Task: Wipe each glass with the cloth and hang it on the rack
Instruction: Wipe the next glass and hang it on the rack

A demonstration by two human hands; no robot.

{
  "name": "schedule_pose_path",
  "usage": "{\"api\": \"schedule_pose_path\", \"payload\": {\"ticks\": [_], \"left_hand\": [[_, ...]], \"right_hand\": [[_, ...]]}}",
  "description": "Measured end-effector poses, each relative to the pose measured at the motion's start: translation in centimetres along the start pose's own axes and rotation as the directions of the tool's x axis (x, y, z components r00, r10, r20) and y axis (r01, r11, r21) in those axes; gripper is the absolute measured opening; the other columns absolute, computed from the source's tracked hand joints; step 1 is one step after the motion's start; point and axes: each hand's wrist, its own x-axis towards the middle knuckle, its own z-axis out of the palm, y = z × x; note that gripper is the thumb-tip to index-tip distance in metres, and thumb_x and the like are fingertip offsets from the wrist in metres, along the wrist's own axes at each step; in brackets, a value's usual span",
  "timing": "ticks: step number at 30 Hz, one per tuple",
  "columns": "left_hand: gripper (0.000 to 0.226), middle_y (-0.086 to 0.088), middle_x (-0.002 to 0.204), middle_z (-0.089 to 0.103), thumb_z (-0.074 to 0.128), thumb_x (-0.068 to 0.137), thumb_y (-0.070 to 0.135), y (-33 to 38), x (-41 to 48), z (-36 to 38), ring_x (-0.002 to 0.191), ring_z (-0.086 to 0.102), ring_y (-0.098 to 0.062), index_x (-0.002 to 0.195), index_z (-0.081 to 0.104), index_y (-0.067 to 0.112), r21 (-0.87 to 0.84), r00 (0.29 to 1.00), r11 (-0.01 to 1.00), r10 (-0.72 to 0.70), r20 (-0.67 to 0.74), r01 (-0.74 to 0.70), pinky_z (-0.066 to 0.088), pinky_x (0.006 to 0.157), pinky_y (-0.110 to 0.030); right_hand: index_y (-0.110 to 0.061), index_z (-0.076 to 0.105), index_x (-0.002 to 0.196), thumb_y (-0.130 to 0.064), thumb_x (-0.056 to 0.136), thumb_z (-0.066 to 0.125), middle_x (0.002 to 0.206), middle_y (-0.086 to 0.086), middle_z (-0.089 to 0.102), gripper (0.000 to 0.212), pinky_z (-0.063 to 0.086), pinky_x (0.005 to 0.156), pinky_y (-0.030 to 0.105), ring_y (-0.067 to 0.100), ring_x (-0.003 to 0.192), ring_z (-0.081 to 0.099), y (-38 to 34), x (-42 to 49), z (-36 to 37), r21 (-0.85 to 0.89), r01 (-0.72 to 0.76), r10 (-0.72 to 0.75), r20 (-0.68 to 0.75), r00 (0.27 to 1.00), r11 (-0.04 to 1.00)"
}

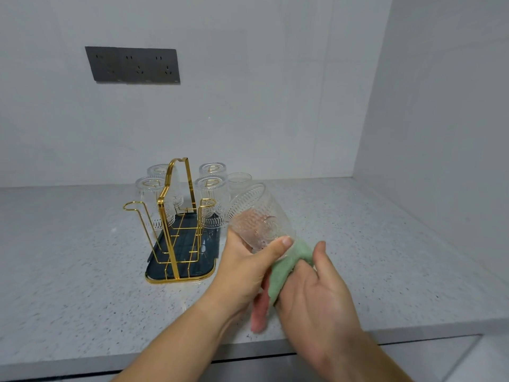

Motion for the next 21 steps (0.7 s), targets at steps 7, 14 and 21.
{"api": "schedule_pose_path", "payload": {"ticks": [7,14,21], "left_hand": [[0.031,-0.008,0.081,0.07,0.082,0.086,0.003,-0.3,-1.3,0.6,0.054,0.059,-0.025,0.102,0.059,0.016,-0.01,0.999,1.0,0.025,0.048,-0.025,0.045,0.04,-0.026],[0.062,-0.011,0.103,0.074,0.083,0.084,-0.004,-1.6,-1.5,1.6,0.073,0.073,-0.008,0.135,0.047,0.002,-0.007,1.0,1.0,0.0,-0.007,0.0,0.055,0.062,-0.016],[0.058,-0.003,0.111,0.075,0.088,0.082,0.006,-2.0,-0.9,1.0,0.105,0.075,-0.013,0.126,0.051,0.018,0.044,0.998,0.999,0.009,-0.069,-0.006,0.06,0.083,-0.025]], "right_hand": [[-0.002,0.052,0.142,-0.069,0.099,0.016,0.136,0.022,0.065,0.088,0.039,0.108,0.05,0.034,0.129,0.061,-2.9,0.7,0.0,-0.07,0.082,-0.084,-0.018,0.996,0.994],[-0.001,0.048,0.147,-0.068,0.101,0.014,0.142,0.022,0.061,0.088,0.031,0.122,0.046,0.032,0.135,0.057,-1.3,1.5,-1.1,0.008,0.016,-0.016,-0.031,0.999,1.0],[-0.004,0.05,0.144,-0.072,0.097,0.016,0.141,0.017,0.063,0.089,0.049,0.109,0.037,0.025,0.132,0.06,-0.3,-0.5,-1.5,-0.026,-0.024,0.024,0.018,1.0,0.999]]}}
